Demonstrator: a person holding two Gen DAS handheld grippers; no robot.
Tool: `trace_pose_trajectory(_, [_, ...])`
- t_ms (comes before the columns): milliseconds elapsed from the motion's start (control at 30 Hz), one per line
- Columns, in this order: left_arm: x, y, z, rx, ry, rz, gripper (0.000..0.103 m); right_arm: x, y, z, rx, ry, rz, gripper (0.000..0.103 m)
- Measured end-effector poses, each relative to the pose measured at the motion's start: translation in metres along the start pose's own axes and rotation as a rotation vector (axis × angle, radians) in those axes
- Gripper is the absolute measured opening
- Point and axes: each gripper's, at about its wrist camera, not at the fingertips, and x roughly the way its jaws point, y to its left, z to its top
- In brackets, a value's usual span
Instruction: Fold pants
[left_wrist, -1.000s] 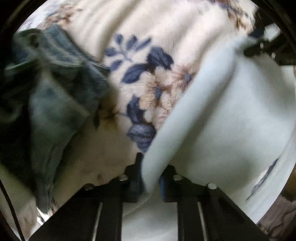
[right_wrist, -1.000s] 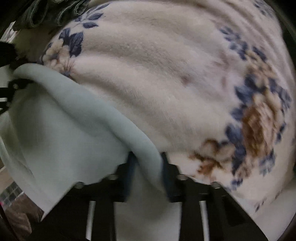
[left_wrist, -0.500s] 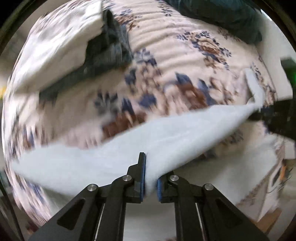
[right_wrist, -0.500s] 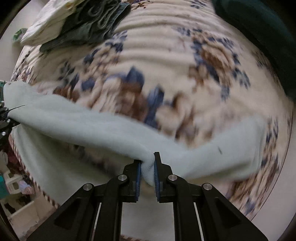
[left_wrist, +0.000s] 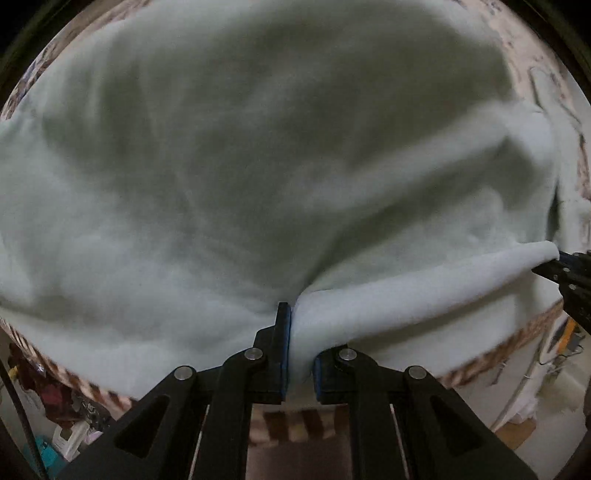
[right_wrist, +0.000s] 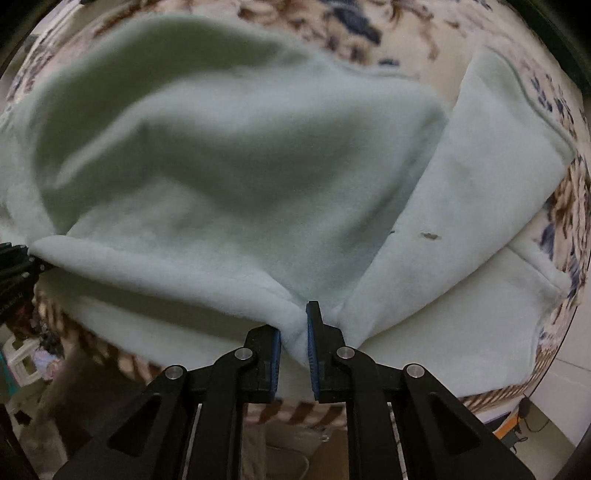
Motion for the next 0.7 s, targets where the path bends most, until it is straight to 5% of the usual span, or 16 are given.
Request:
trace_pose_trajectory(267, [-0.033,0.004,-0.006,-0.096,-0.017,-0.023,0.016,-0.006,0.004,0.002,0.079,0.03,-0.006,0.028])
trace_pose_trajectory(333, [-0.045,0.002,-0.011,-0.098,-0.047,-0.002,0.024,-0.019,0.009,-0.001,0.078,0.018,0.004,0.05])
trace_pose_trajectory(367, [-0.054,0.0,-0.014,-0.101,-0.062,0.014,0.027,-0.026,0.012,-0.003,0.076,0.01,0.026,0.075])
trace_pose_trajectory(400, [-0.062,-0.004,-0.016,-0.106,-0.072,0.022,0.044,-0.033,0.015,-0.005,0.074,0.002,0.044,0.088])
trace_pose_trajectory(433, [-0.069,-0.004,-0.018,-0.117,-0.081,0.035,0.076,-0.043,0.02,-0.008,0.072,-0.009,0.046,0.09])
trace_pose_trajectory(500, [-0.08,0.0,-0.024,-0.147,-0.095,0.051,0.098,-0.058,0.027,-0.012,0.066,-0.024,0.031,0.09])
trace_pose_trajectory(700, [-0.099,0.014,-0.038,-0.232,-0.141,0.091,0.098,-0.093,0.008,-0.011,0.135,-0.069,0.06,0.09])
